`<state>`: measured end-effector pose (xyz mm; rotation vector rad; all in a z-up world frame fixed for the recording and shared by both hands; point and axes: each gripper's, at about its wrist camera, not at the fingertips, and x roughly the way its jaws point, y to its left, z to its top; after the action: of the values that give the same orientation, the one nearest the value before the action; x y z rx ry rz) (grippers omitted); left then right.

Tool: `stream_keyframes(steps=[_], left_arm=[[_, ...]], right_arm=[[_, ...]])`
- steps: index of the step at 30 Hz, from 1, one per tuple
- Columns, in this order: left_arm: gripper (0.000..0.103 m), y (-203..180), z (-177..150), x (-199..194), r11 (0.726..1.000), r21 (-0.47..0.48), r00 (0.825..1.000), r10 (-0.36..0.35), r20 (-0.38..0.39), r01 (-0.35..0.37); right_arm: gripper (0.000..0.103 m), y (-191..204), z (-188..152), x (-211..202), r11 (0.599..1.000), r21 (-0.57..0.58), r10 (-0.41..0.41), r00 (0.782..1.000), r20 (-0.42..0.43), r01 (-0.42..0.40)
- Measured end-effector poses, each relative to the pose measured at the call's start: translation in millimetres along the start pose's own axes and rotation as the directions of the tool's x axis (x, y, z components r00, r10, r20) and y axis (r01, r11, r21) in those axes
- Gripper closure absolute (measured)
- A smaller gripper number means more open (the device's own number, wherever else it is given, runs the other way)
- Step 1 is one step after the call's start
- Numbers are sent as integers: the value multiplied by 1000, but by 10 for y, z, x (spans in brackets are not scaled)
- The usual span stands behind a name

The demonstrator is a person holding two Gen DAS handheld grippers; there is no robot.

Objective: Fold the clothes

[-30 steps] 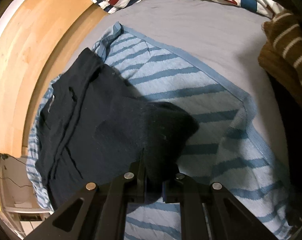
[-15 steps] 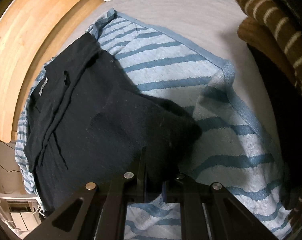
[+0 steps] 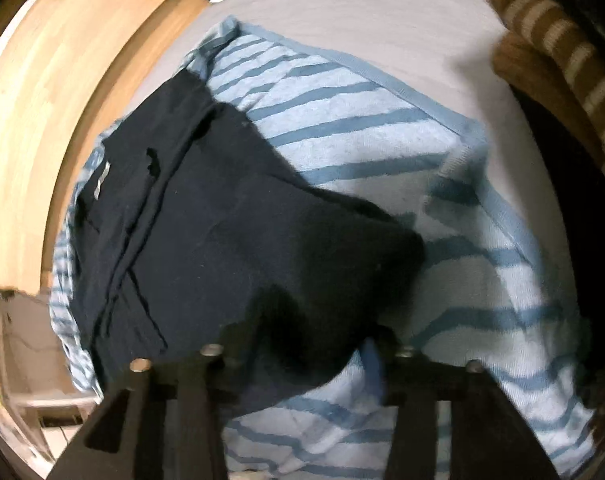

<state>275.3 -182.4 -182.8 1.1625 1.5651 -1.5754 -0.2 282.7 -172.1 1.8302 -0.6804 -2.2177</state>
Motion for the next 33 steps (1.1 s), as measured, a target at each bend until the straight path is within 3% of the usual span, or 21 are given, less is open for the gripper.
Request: stream_keyframes(steps=[5,9,14,16,19,20,21,22,26,29,30,32,33], left_arm=[[42,59,-26,-326,996,36,991,-84,102,80],[40,90,-61,-688,981,43,953,-193,234,189],[41,-392,-59,-874,925,278,928,-318,191,260],[54,-491,-168,-956,916,346,940,-282,190,205],[67,-715,-254,-729,896,437,983,-142,117,78],[70,-799,-292,-633,879,472,992,-109,67,65],[82,-884,-342,-537,858,510,997,-78,20,57],[94,-972,-426,-444,830,554,998,-60,-19,61],[98,-1247,-792,-85,709,703,992,47,-120,52],[98,-1189,-994,125,649,760,977,175,-124,-20],[99,-1139,-1014,191,638,769,970,215,-117,-49],[100,-949,-842,322,667,737,956,275,-105,-111],[100,-855,-755,345,693,714,954,272,-127,-103]], right_arm=[[43,209,-1,-218,999,-36,1,999,47,1],[34,515,16,-382,990,-136,-5,996,88,17],[35,803,-17,-508,959,-279,71,994,87,-44],[37,840,-21,-559,957,-291,49,994,102,-17],[39,856,4,-680,959,-285,49,989,141,-7],[49,882,9,-673,951,-307,73,991,112,-36],[58,934,14,-608,935,-344,112,993,46,-90],[66,987,13,-530,916,-375,145,989,-22,-142],[77,1265,-225,-59,846,-484,126,967,-224,-222],[80,1355,-462,270,801,-559,35,950,-310,-212],[80,1330,-484,344,794,-578,0,950,-311,-189],[88,1203,-452,513,787,-607,-91,953,-287,-108],[90,1120,-401,574,789,-610,-129,953,-275,-69]])
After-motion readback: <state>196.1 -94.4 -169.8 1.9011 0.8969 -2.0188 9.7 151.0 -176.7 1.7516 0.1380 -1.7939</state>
